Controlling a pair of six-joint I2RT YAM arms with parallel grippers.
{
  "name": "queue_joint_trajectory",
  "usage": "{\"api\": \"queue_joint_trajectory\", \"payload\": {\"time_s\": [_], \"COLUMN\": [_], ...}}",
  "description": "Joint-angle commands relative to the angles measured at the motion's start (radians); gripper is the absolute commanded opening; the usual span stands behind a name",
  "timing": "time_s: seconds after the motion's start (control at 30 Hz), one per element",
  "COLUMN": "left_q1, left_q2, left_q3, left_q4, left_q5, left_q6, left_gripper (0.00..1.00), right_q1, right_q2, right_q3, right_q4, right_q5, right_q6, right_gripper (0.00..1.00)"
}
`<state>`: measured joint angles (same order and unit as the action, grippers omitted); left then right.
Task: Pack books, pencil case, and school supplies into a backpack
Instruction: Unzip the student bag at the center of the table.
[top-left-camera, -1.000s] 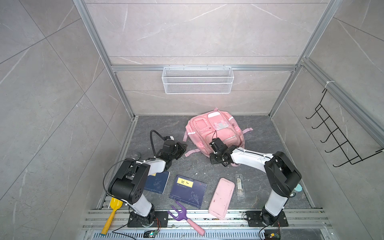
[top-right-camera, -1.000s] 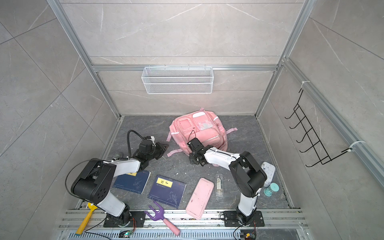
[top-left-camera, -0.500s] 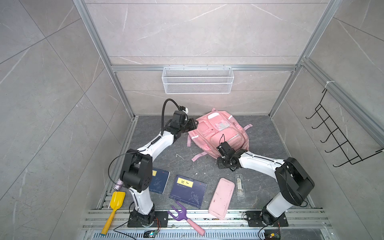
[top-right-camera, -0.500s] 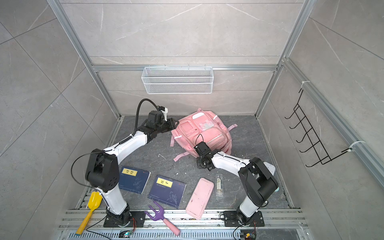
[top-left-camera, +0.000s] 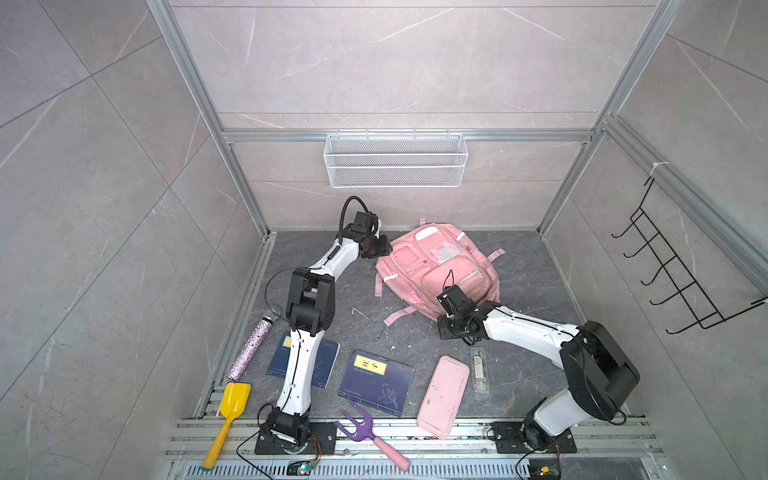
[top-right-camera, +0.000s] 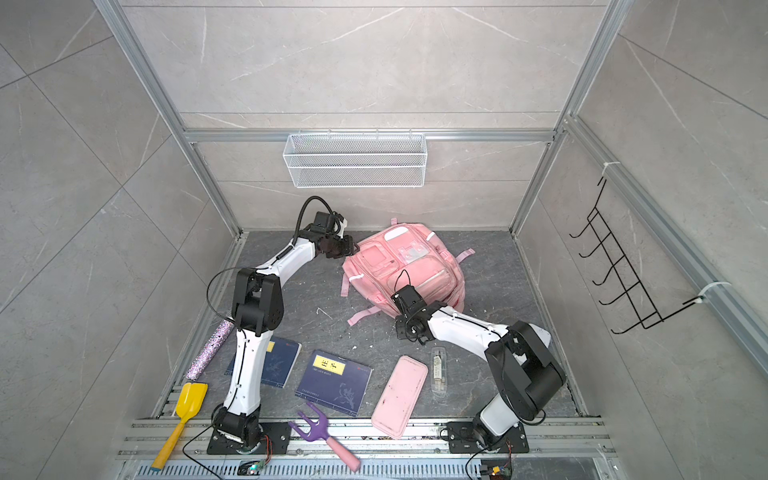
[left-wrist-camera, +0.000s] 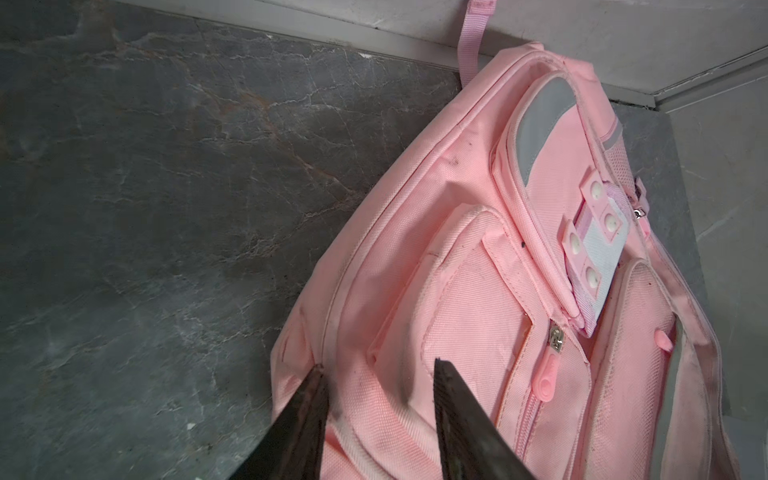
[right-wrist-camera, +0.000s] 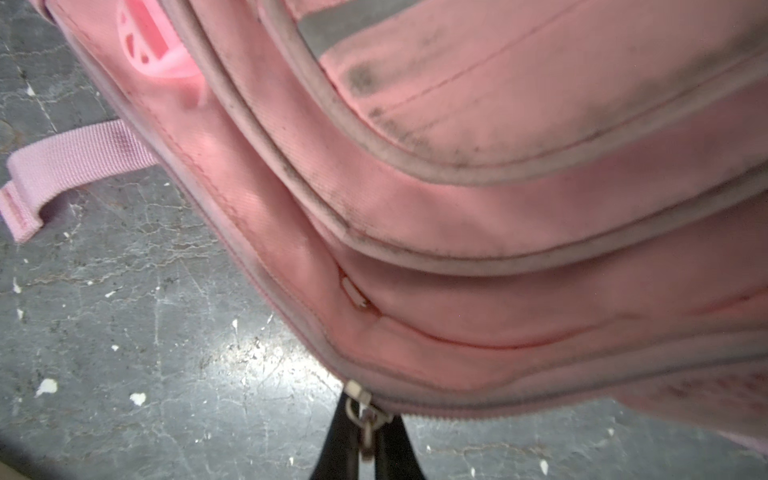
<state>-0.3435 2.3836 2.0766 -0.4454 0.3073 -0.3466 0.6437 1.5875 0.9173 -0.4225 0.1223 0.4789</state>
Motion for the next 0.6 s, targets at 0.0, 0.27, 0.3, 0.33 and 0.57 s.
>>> {"api": "queue_joint_trajectory", "payload": {"time_s": [0.0,0.27,0.3,0.33,0.57], "left_q1": [-0.004,-0.009,-0.011,-0.011,-0.018], "left_q2": [0.009,0.073,0.072,0.067,0.09], "left_q3": [0.045,0.103,0.099,0.093,0.109], "left_q4": [0.015,-0.065,-0.076,-0.08,-0.074], "left_q5": [0.091,0.063,0.037,0.009,0.053], "left_q6": [0.038,0.048,0.055,0.06,0.09], "left_gripper": [0.44,0.42,0.42,0.42,0.38], "right_q1": [0.008,0.008,0.008,0.008,0.01], "right_q2": [-0.015,0.0,0.002,0.002,0.011], "right_q3": [-0.015,0.0,0.002,0.004,0.005], "right_q4": [-0.024,-0.025,-0.027,-0.029,-0.026], "right_q5": [-0.019,-0.027,-0.028,-0.029,-0.039], "right_q6": [0.01,0.009,0.009,0.009,0.007], "right_gripper": [0.0,0.0,0.0,0.0,0.0]}}
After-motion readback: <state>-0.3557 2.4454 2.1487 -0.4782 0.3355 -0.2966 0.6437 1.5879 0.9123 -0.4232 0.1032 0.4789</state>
